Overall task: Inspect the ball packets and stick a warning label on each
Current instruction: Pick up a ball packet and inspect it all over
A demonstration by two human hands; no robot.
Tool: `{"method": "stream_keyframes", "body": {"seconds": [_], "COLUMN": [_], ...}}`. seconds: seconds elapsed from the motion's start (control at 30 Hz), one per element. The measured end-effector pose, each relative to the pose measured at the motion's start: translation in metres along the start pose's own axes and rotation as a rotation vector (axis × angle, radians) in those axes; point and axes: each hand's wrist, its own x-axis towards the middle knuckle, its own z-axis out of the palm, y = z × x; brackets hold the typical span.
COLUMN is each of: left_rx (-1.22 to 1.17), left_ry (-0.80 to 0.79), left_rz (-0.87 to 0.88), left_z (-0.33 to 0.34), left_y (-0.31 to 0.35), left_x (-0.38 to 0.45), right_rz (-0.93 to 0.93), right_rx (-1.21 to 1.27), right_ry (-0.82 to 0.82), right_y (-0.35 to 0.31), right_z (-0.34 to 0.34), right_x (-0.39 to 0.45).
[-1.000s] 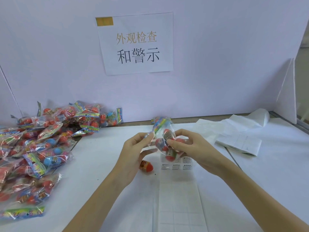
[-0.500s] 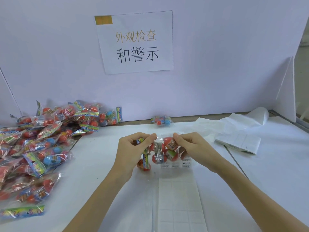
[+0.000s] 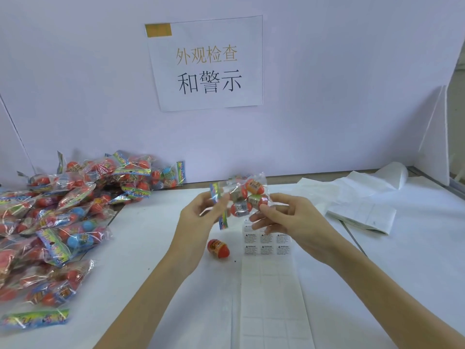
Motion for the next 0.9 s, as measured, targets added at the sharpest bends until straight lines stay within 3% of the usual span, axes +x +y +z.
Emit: {"method": "stream_keyframes", "body": {"seconds": [0.1,0.27,0.43,0.53,0.63,0.73,0.9], "left_rx": [0.044,-0.014,0.127,0.028,0.073,0.196,0.148], "left_ry": [-0.054,-0.012,-0.056,-0.088,-0.217,-0.217,-0.253], "left_rz": [-0.022,-0.004,0.026,-0.031,-0.034,0.036,0.02], "left_z": [0.003,-0.008,-0.009,-0.01,-0.006,-0.002,-0.003], "left_y": [-0.003,0.003,0.007,0.01,0.011,0.004,0.008], "left_x": [-0.001,0.004,0.002,0.002,-0.003,-0.006,-0.007], "right_rz": [0.0,0.023,0.028,0.055,0.066,0.05,0.035], "right_rx": [0.045,-0.049,-0.091,-0.16,-0.153,-0.209,-0.139], "right_ry": [-0.006,-0.096,-0.101,-0.205,-0.307,-0.242,-0.099], "right_y": [0.0,-0.009,-0.013,-0.015,-0.016,-0.015,-0.013], "right_z": [-0.003,-0.012,-0.018,-0.025,-0.022,-0.018,-0.022], "right_x": [0.002,-0.001,-0.003,-0.004,-0.005,-0.003,0.0]}}
